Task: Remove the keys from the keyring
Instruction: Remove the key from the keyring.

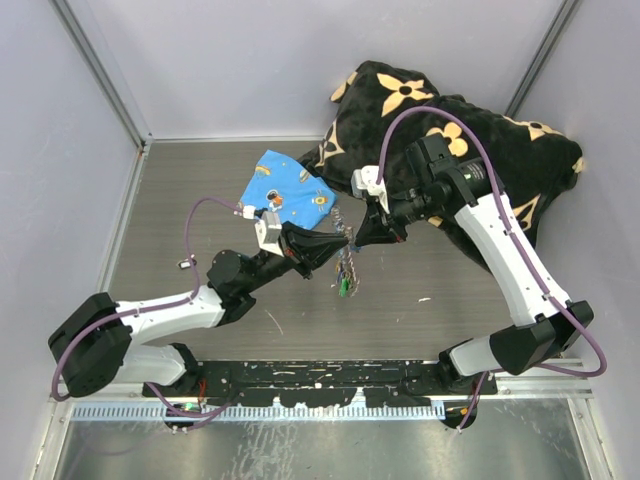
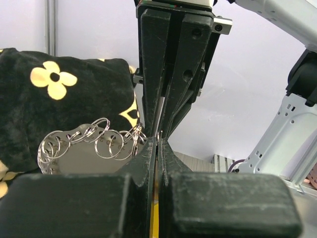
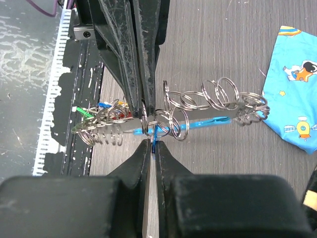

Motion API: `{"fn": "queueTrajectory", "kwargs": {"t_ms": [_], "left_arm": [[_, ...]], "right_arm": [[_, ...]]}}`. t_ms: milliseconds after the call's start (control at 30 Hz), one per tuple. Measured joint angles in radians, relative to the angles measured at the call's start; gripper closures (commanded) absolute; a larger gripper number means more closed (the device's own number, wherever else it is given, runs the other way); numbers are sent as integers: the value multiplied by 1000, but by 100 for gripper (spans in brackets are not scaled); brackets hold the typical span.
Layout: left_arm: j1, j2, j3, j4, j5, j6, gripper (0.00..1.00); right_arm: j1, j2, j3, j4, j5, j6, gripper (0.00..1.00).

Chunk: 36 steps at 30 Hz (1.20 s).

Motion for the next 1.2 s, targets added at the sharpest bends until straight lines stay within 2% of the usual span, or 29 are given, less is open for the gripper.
{"fn": "queueTrajectory", "kwargs": {"t_ms": [600,833,933,1200], "left_arm": [[0,41,-3,51,-17,-25,100],[-1,42,-3,55,-18,-26,100],[-1,44,-5,56,-21,-26,100],[-1,48,-8,56,-22,-26,100]], "right_arm": [[8,0,-14,22,12,21,90],[11,0,-17,22,-3,22,74],[13,0,-16,21,-15,22,70],[8,0,-1,22,-41,37,74]]}}
